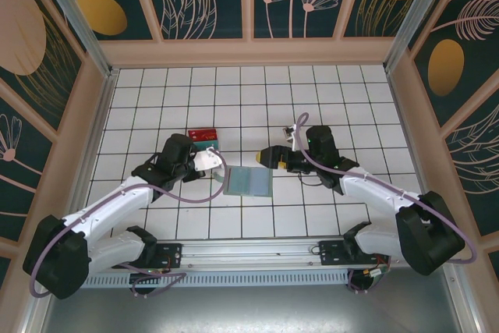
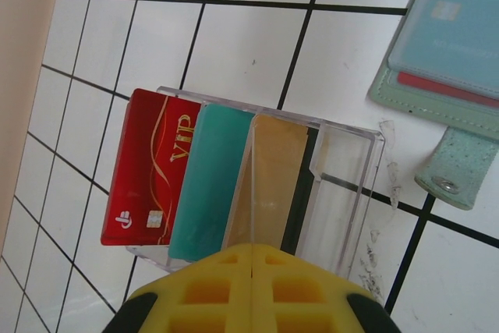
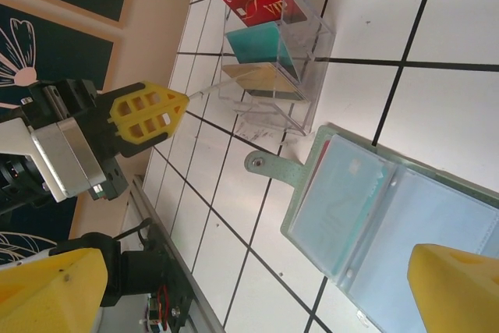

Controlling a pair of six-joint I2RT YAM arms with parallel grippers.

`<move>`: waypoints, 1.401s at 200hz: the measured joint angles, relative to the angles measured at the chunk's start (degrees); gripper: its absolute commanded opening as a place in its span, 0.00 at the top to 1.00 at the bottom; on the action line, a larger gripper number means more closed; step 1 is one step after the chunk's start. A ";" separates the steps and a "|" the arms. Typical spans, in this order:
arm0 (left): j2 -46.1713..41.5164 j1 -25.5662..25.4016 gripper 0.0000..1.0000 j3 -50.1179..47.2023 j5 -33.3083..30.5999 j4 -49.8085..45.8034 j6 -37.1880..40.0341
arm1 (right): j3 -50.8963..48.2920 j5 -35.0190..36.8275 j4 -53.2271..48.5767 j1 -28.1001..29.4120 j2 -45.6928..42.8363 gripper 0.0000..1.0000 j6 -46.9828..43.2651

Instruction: Take the credit cards out of the card holder

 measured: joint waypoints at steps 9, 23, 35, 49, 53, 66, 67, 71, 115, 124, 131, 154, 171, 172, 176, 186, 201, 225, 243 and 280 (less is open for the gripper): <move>0.39 0.00 1.00 0.00 0.09 0.13 0.11 | -0.22 0.00 0.00 -0.11 -0.11 0.01 0.00; 0.96 0.00 1.00 -0.04 0.13 0.42 0.20 | -0.57 0.00 0.00 -0.70 -0.50 0.01 0.00; 1.40 0.00 1.00 -0.04 0.13 0.63 0.22 | -0.74 0.07 0.02 -1.27 -0.74 0.01 0.00; 1.95 0.00 1.00 -0.04 0.13 1.09 0.37 | -0.87 0.26 0.02 -1.55 -0.98 0.01 0.04; 2.12 0.00 1.00 -0.04 0.13 1.31 0.39 | -0.87 0.26 0.02 -1.57 -1.05 0.01 0.07; 2.73 0.00 1.00 -0.04 0.15 1.92 0.39 | -0.90 0.28 0.04 -1.57 -1.11 0.01 0.22; 2.78 0.00 1.00 -0.04 0.15 1.97 0.39 | -0.90 0.28 0.04 -1.57 -1.11 0.01 0.22; 3.02 0.00 1.00 -0.04 0.15 2.16 0.39 | -0.90 0.28 0.02 -1.57 -1.14 0.01 0.22; 4.48 -0.02 1.00 -0.28 0.13 3.63 0.42 | -1.42 0.39 0.22 -1.57 -1.53 0.01 0.33; 4.48 -0.02 1.00 -0.48 0.13 3.98 0.44 | -1.77 0.42 0.28 -1.60 -1.70 0.01 0.42; 4.48 -0.02 0.97 -0.66 0.11 4.22 0.44 | -1.97 0.42 0.37 -1.62 -1.77 0.01 0.44; 4.61 -0.02 0.69 -0.92 0.11 4.70 0.68 | -2.40 0.39 0.46 -1.64 -1.88 0.01 0.87; 4.70 -0.02 0.60 -0.98 -0.13 5.33 0.15 | -2.43 0.39 0.52 -1.64 -1.90 0.01 1.07; 4.70 -0.02 0.60 -0.98 -0.17 5.38 0.13 | -2.43 0.42 0.50 -1.64 -1.92 0.01 1.07; 4.70 -0.02 0.59 -1.05 -0.20 5.62 0.13 | -2.43 0.39 0.50 -1.64 -1.92 0.01 1.11; 4.70 -0.02 0.59 -1.14 -0.39 6.25 0.09 | -2.43 0.39 0.50 -1.64 -1.97 0.01 1.27; 4.70 -0.02 0.55 -1.27 -0.79 6.97 -0.07 | -2.43 0.39 0.50 -1.64 -1.99 0.01 1.29; 4.70 -0.02 0.52 -1.88 -1.18 8.22 -0.17 | -2.43 0.39 0.50 -1.64 -1.99 0.01 1.29; 4.70 -0.02 0.51 -2.75 -1.88 9.49 -1.64 | -2.43 0.39 0.50 -1.64 -2.03 0.01 1.31; 4.70 -0.02 0.47 -3.30 -4.00 11.52 -5.33 | -2.43 0.39 0.52 -1.64 -2.03 0.01 1.33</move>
